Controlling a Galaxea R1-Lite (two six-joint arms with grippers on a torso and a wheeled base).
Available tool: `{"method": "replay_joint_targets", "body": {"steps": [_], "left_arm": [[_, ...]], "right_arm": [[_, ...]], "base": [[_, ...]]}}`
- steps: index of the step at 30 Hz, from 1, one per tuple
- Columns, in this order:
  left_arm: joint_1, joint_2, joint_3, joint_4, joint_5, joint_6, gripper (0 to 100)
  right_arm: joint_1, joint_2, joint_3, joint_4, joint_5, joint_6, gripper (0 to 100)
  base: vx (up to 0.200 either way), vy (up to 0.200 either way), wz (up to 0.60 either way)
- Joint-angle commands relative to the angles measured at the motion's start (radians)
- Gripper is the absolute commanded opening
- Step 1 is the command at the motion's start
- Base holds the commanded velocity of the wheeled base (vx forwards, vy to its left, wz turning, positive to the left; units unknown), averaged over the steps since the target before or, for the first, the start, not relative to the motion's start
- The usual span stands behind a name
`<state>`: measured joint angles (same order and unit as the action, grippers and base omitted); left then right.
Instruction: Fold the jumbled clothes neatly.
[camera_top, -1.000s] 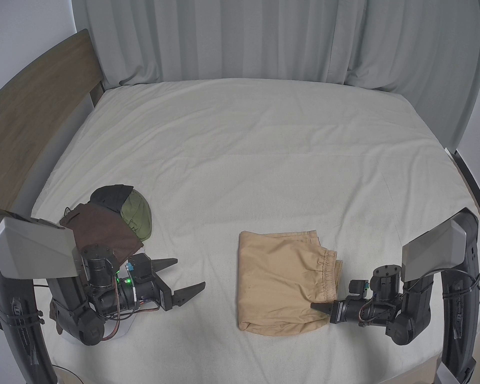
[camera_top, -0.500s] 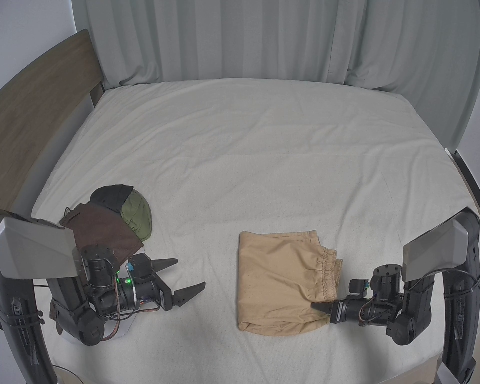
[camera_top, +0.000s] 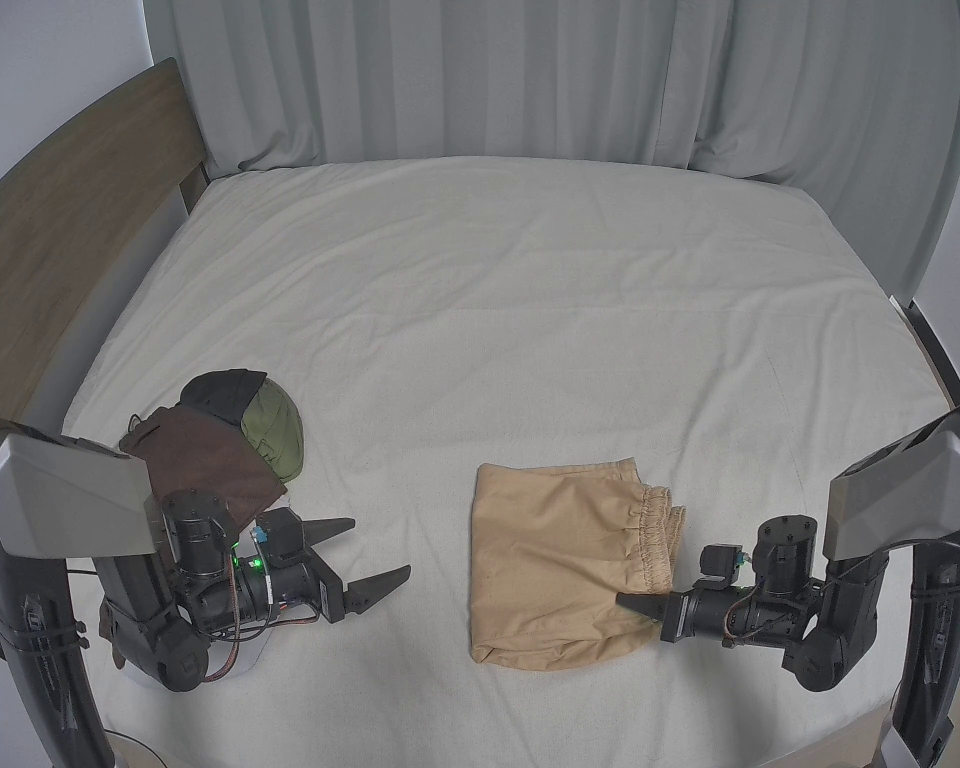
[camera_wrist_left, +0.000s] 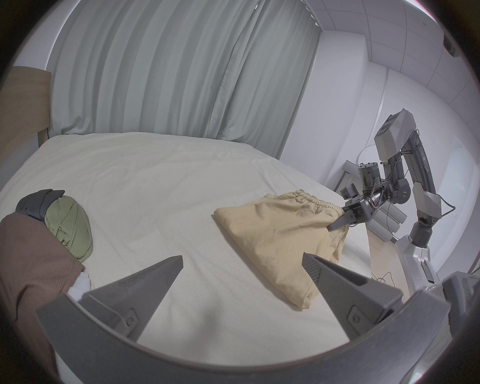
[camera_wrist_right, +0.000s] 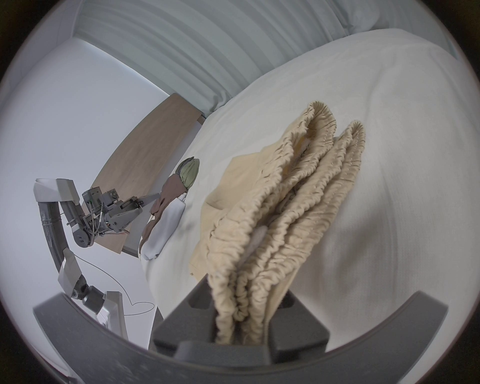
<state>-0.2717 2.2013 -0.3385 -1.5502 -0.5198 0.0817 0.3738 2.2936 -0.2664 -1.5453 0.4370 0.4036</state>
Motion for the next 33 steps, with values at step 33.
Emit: {"method": "replay_joint_targets", "body": {"steps": [33], "left_arm": [[0.016, -0.040, 0.021, -0.001, -0.002, 0.018, 100]], "right_arm": [[0.022, -0.163, -0.043, 0.001, 0.154, -0.014, 0]], "base": [[0.000, 0.000, 0.00]]}}
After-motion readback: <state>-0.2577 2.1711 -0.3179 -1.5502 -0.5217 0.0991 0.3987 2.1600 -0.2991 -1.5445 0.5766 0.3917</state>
